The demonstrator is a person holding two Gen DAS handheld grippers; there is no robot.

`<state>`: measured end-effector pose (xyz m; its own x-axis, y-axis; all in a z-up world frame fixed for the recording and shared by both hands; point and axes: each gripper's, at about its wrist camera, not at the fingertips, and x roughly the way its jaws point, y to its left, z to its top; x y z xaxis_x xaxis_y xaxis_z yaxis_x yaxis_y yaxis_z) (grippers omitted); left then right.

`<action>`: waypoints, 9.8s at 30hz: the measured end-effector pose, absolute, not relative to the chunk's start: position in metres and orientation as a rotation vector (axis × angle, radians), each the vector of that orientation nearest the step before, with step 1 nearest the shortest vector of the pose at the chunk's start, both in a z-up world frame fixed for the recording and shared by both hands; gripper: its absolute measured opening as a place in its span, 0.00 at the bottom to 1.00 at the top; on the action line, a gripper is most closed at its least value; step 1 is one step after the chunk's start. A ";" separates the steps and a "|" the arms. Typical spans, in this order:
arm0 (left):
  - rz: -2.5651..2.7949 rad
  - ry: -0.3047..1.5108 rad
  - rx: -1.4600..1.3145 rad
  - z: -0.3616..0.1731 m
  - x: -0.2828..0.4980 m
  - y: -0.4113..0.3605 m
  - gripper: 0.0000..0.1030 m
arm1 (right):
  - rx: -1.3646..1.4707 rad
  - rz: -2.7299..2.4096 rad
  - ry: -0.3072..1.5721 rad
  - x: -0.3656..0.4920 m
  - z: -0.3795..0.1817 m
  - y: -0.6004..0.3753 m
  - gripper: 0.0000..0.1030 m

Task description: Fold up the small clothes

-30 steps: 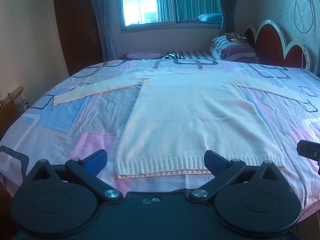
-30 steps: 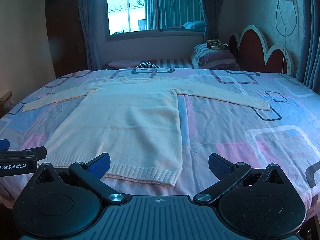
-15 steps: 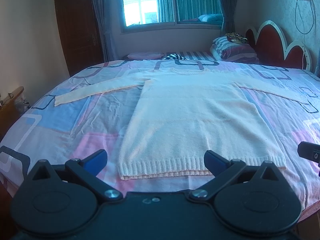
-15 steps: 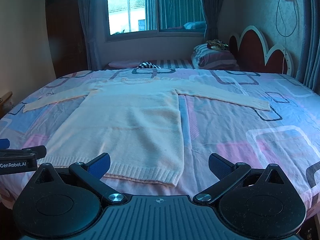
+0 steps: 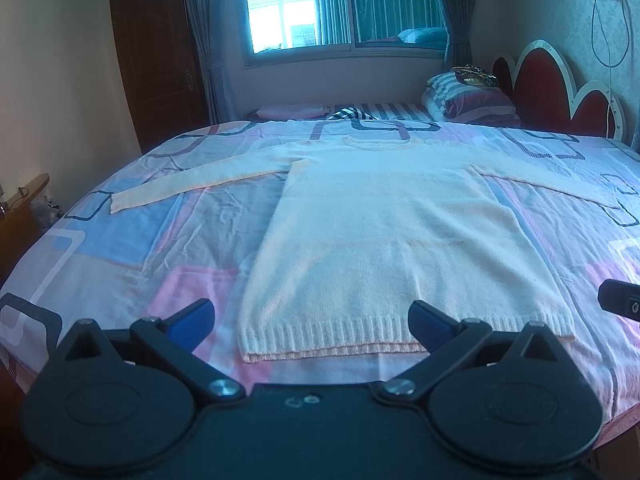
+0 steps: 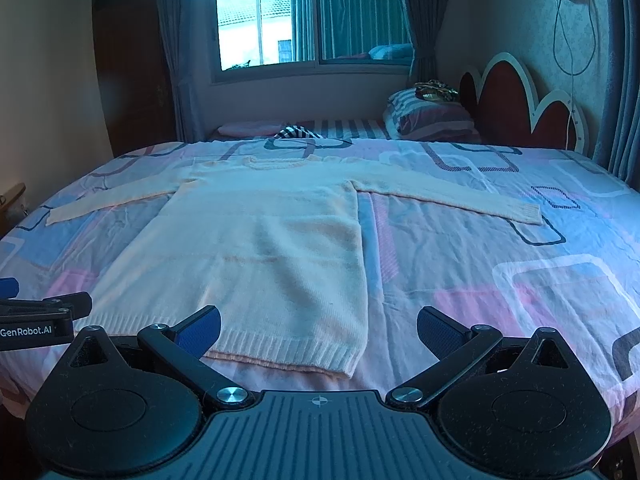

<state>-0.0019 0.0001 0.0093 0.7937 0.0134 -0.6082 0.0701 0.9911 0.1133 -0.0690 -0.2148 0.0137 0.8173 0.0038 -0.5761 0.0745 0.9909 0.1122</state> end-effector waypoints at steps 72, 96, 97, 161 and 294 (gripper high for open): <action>-0.102 0.605 0.124 0.005 0.174 0.019 0.99 | 0.214 -0.312 0.538 0.097 0.021 -0.267 1.00; -0.097 0.721 0.145 -0.016 0.271 -0.061 0.86 | 0.370 -0.433 0.499 0.169 0.000 -0.430 0.74; -0.094 0.718 0.140 -0.016 0.274 -0.065 0.87 | 0.388 -0.449 0.497 0.172 -0.005 -0.442 0.73; -0.023 0.838 0.161 -0.057 0.369 -0.005 0.94 | 0.477 -0.137 0.591 0.342 -0.063 -0.379 0.03; -0.204 0.749 0.081 -0.084 0.427 -0.028 0.70 | 0.271 -0.081 0.716 0.364 -0.087 -0.331 0.00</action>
